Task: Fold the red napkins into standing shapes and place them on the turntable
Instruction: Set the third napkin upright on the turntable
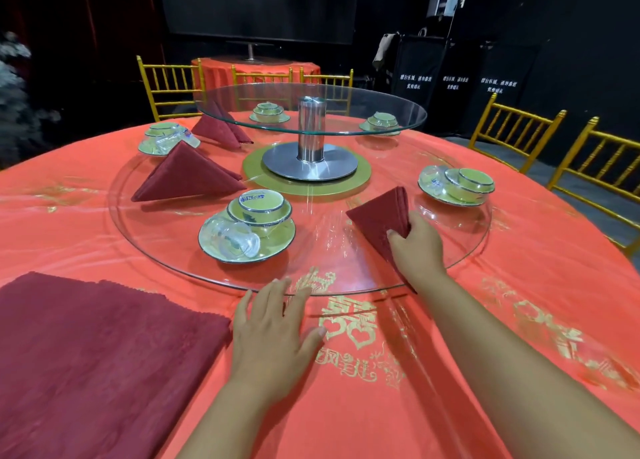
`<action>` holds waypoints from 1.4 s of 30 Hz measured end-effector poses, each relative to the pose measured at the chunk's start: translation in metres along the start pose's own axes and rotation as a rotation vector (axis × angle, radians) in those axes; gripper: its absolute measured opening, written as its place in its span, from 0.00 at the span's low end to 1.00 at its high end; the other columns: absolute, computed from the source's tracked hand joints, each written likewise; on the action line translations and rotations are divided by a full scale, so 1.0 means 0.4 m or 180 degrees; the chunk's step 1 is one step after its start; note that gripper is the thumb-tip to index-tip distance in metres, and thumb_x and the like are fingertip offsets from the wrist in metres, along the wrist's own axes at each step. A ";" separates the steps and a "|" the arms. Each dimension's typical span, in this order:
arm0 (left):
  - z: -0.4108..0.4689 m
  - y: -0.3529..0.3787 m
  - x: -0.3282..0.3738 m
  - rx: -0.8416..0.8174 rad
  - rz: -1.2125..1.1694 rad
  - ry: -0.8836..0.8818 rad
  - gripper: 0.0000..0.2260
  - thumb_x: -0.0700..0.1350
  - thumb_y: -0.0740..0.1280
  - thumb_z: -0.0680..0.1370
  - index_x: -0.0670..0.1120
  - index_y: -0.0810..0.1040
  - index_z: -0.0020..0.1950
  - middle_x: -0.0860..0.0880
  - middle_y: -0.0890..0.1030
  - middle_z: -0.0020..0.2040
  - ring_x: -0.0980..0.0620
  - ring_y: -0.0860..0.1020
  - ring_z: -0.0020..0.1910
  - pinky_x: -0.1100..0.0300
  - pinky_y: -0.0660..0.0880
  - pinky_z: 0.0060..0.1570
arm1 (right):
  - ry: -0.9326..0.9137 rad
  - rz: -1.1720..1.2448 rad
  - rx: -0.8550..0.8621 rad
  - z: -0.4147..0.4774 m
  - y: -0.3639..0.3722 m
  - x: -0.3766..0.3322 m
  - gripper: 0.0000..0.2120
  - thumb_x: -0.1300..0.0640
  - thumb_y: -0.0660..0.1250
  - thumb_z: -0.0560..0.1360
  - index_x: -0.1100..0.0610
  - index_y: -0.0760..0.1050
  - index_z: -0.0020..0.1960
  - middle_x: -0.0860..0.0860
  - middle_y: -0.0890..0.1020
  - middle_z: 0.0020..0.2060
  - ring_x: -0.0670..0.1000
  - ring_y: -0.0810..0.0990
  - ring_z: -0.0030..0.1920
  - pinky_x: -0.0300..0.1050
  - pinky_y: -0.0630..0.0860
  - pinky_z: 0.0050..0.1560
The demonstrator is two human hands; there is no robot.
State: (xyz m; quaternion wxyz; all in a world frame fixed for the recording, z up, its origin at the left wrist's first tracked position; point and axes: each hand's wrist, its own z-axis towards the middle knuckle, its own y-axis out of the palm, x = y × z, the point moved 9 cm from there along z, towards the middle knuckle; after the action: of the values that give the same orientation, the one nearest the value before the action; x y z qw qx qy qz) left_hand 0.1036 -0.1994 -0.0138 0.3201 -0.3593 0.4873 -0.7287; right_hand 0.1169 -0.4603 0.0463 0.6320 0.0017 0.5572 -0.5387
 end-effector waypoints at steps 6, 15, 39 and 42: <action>-0.001 0.005 -0.018 0.0114 -0.0217 -0.0211 0.29 0.63 0.58 0.73 0.51 0.70 0.70 0.45 0.65 0.73 0.44 0.60 0.73 0.48 0.52 0.74 | -0.0205 -0.0176 -0.0230 -0.033 0.046 -0.005 0.14 0.53 0.67 0.73 0.59 0.73 0.55 0.56 0.79 0.49 0.59 0.76 0.50 0.50 0.71 0.46; 0.002 -0.005 -0.034 0.0458 -0.0474 -0.0262 0.23 0.54 0.72 0.71 0.46 0.76 0.63 0.43 0.71 0.67 0.40 0.67 0.68 0.46 0.63 0.69 | 0.0394 0.0263 0.0036 0.036 0.102 -0.015 0.09 0.59 0.60 0.78 0.64 0.71 0.54 0.61 0.78 0.51 0.62 0.75 0.52 0.45 0.62 0.41; 0.008 -0.006 -0.054 0.0567 -0.0870 -0.0274 0.22 0.49 0.72 0.72 0.48 0.75 0.65 0.45 0.69 0.69 0.45 0.61 0.71 0.51 0.59 0.70 | -0.1041 -0.1501 -0.1821 -0.434 0.029 0.023 0.39 0.32 0.49 0.75 0.51 0.41 0.78 0.47 0.37 0.76 0.46 0.35 0.75 0.39 0.34 0.72; 0.007 -0.014 -0.054 0.0633 -0.0901 -0.0295 0.20 0.46 0.73 0.71 0.46 0.78 0.63 0.43 0.72 0.66 0.41 0.66 0.69 0.48 0.63 0.68 | -0.1066 -0.1630 -0.1912 -0.497 0.036 0.037 0.42 0.29 0.38 0.70 0.49 0.43 0.78 0.44 0.37 0.75 0.45 0.34 0.75 0.43 0.32 0.73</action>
State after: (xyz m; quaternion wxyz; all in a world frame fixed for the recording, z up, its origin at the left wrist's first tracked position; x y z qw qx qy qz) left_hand 0.1166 -0.1813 -0.0124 0.2704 -0.4241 0.3421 -0.7937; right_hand -0.0160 -0.3446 -0.0479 0.5320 -0.4083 0.5614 -0.4849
